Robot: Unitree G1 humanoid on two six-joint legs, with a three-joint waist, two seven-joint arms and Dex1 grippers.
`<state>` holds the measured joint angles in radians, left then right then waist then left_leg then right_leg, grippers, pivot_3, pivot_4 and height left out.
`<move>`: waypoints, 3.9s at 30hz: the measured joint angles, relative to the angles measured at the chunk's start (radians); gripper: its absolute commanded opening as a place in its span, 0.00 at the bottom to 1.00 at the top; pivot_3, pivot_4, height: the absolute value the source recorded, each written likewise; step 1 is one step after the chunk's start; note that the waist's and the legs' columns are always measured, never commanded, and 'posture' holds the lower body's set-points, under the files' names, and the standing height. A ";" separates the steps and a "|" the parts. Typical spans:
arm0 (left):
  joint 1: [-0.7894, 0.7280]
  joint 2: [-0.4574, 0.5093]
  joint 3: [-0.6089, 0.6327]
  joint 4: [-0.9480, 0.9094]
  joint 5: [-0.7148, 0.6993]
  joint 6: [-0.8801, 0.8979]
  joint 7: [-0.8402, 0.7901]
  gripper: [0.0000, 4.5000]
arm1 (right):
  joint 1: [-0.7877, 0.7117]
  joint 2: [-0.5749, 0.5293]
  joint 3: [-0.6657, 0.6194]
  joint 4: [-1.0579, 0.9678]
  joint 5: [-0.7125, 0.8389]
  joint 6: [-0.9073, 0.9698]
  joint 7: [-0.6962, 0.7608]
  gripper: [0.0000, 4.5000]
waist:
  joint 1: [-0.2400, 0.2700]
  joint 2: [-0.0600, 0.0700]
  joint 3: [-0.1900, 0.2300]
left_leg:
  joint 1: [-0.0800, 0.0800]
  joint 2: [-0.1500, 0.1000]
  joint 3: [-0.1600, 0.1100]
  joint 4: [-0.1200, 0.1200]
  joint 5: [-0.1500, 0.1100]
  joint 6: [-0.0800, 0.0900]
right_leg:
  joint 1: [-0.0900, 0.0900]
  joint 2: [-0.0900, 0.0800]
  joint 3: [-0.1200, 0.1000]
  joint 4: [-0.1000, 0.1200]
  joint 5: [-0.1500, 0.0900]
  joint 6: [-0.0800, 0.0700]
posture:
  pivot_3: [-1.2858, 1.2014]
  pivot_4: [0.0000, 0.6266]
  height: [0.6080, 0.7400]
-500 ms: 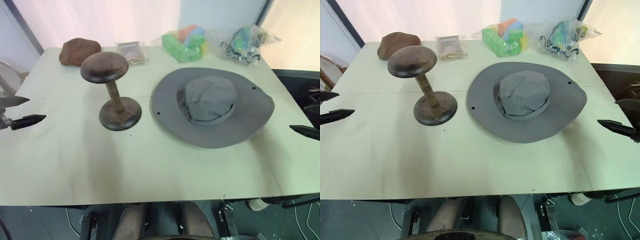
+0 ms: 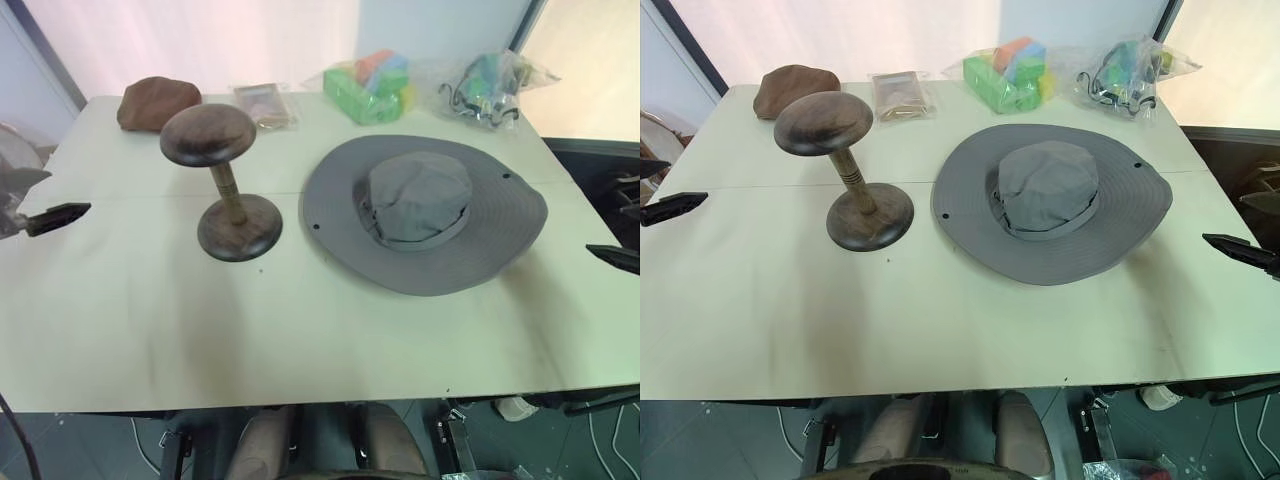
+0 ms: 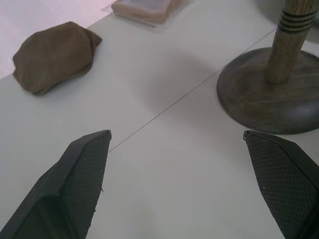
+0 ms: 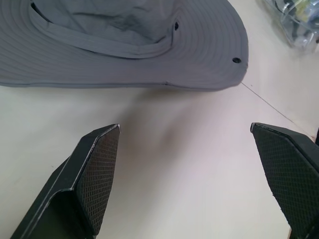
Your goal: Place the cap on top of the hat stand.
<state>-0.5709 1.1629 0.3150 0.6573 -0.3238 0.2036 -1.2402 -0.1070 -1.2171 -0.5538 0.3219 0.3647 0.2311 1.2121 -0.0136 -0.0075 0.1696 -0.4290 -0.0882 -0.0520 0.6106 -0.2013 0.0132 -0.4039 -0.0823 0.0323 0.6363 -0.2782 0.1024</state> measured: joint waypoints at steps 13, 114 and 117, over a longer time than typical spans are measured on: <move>-0.225 -0.009 -0.088 -0.450 -0.324 0.525 -0.236 1.00 | 0.211 0.067 -0.010 -0.643 -0.136 -0.056 -0.102 0.96 | 0.004 -0.001 0.000 | -0.006 0.000 -0.003 0.006 0.002 0.001 | -0.002 0.001 -0.004 0.012 -0.001 0.003 | 0.52 0.24 0.96; 0.397 0.116 0.791 -0.586 -0.555 0.879 0.083 1.00 | -0.688 0.983 0.887 0.118 -0.997 -0.964 -1.194 0.01 | -0.031 -0.008 0.001 | -0.001 0.000 -0.007 0.000 0.015 -0.020 | -0.015 0.005 -0.007 0.030 -0.005 -0.006 | 0.52 0.24 0.96; 0.387 0.116 0.754 -0.581 -0.555 0.869 0.081 1.00 | -0.657 0.989 0.903 0.186 -1.052 -0.968 -1.315 0.01 | -0.029 -0.009 0.001 | 0.004 0.000 -0.008 -0.001 0.015 -0.019 | -0.008 0.005 -0.008 0.029 -0.005 -0.006 | 0.52 0.24 0.96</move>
<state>-0.1837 1.2793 1.0686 0.0767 -0.8786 1.0727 -1.1597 -0.7642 -0.2282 0.3496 0.5084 -0.6870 -0.7370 -0.1032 -0.0426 -0.0167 0.1705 -0.4247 -0.0879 -0.0600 0.6096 -0.1866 -0.0060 -0.4122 -0.0774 0.0243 0.6649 -0.2832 0.0959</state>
